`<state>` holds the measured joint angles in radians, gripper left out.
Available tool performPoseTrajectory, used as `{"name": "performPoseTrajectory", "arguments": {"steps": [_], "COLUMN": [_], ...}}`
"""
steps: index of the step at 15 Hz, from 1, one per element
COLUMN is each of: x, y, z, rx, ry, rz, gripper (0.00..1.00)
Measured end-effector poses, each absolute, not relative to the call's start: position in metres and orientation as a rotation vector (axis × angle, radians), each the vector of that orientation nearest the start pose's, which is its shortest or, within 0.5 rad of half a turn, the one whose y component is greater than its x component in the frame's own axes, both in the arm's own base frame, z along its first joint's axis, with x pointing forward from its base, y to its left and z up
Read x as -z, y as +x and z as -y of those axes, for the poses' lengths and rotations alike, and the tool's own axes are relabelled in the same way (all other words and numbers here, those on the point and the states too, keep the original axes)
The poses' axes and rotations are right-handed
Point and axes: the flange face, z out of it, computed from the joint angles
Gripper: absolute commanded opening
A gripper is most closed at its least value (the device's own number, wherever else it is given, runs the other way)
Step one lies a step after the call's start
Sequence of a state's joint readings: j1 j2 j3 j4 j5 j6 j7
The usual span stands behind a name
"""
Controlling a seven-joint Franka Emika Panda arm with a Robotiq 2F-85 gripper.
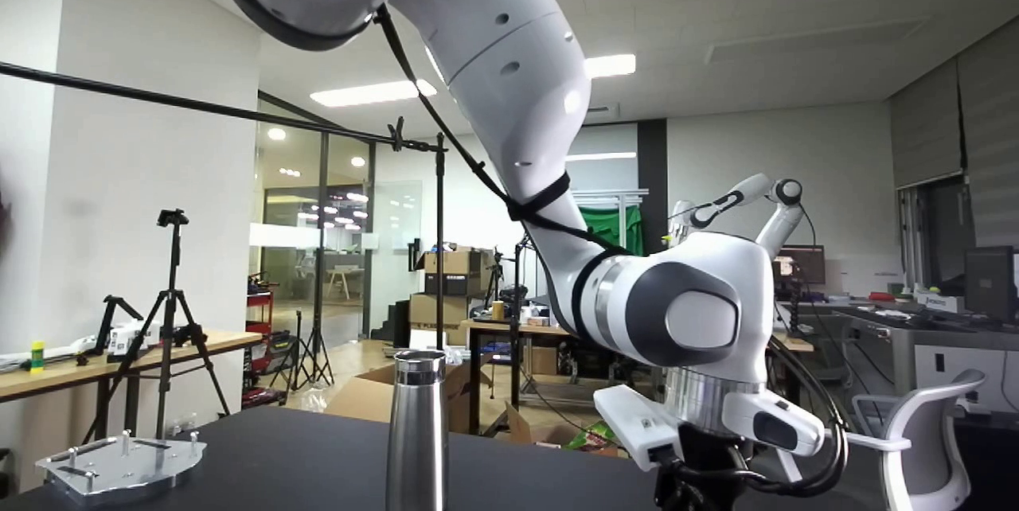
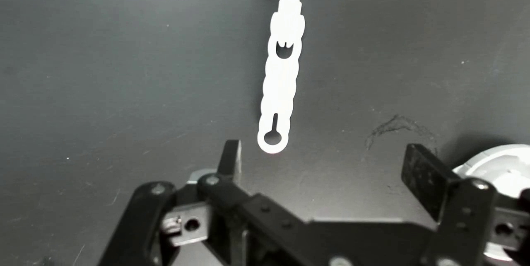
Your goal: Put the blue brush on the table in the flask, move the brush up and down four times, remove the brush and put it on the table
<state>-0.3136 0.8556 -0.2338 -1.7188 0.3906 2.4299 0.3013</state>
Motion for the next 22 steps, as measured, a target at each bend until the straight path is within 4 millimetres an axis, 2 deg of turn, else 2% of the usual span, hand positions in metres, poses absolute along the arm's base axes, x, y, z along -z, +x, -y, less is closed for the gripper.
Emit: {"name": "performPoseTrajectory", "arguments": {"steps": [13,19,20,22], "x": [-0.09,-0.065,-0.061,-0.053], "y": [0.558,0.554,0.553,0.551], "z": [0.328,0.324,0.323,0.321], "rx": [-0.155,-0.131,-0.129,-0.141], "ry": [-2.65,-2.673,-2.677,-2.68], "rz": [-1.566,-1.567,-1.568,-1.568], "gripper": [1.0,1.0,0.81,0.68]}}
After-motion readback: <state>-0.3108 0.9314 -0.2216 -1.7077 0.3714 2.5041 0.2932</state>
